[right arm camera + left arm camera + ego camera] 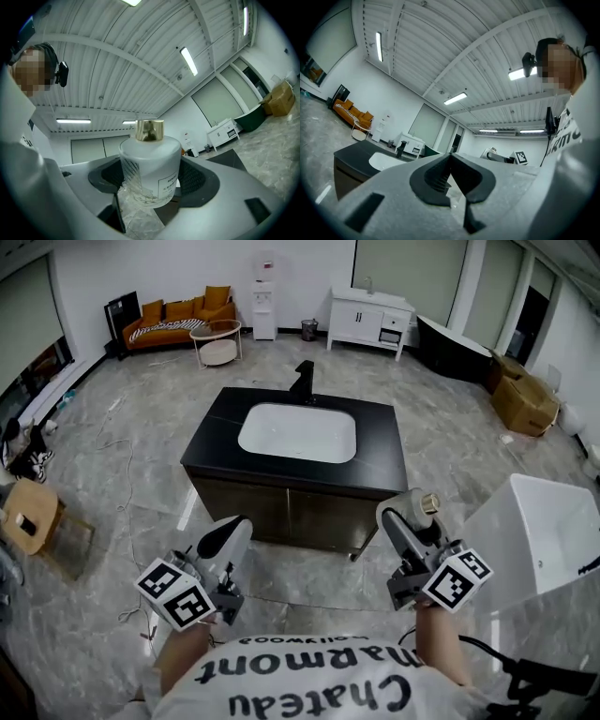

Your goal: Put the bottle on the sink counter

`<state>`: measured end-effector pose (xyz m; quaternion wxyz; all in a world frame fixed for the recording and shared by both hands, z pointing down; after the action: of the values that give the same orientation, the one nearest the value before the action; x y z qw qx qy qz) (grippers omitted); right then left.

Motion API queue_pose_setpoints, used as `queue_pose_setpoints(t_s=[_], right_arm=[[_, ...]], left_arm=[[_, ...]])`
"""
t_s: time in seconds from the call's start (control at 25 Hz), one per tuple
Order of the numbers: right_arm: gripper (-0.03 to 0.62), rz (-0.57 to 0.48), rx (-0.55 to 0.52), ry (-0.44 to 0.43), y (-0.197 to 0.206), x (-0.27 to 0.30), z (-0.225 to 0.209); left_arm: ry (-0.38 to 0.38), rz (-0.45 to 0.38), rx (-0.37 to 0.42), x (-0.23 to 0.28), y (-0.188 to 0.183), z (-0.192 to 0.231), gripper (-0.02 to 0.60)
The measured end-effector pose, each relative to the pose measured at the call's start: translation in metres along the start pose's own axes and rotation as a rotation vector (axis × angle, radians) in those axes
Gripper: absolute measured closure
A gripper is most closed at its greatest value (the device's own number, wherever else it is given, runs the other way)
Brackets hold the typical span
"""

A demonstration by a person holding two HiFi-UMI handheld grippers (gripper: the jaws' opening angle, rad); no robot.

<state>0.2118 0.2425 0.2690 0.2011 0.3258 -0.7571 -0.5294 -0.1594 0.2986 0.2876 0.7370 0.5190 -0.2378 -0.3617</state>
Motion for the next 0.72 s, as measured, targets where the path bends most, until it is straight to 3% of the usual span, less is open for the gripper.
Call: queue_pose_setpoints(t_s=[0.16, 0.4, 0.72], right_arm=[[0.255, -0.012, 0.027, 0.027, 0.013, 0.015, 0.008], [0.255, 0.032, 0.031, 0.066, 0.02, 0.034, 0.008], [0.255, 0.061, 0.035, 0.062, 0.012, 0.095, -0.05]], left_arm=[[0.061, 0.031, -0.019, 0.004, 0.001, 0.026, 0.568], [0.065, 0.055, -0.071, 0.016, 0.01, 0.058, 0.567], [0.014, 0.085, -0.055, 0.058, 0.011, 0.103, 0.567]])
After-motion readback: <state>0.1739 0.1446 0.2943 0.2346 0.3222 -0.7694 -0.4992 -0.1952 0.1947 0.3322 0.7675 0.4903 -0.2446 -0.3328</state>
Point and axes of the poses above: the fingertips, and each gripper's own axes: x forward along the fingers, z to its left, y out of its underside, the point moved 10 cm from there along -x, backward along the fingers, and after that the axes turned 6 degrees about z, right-handed, at the moved point
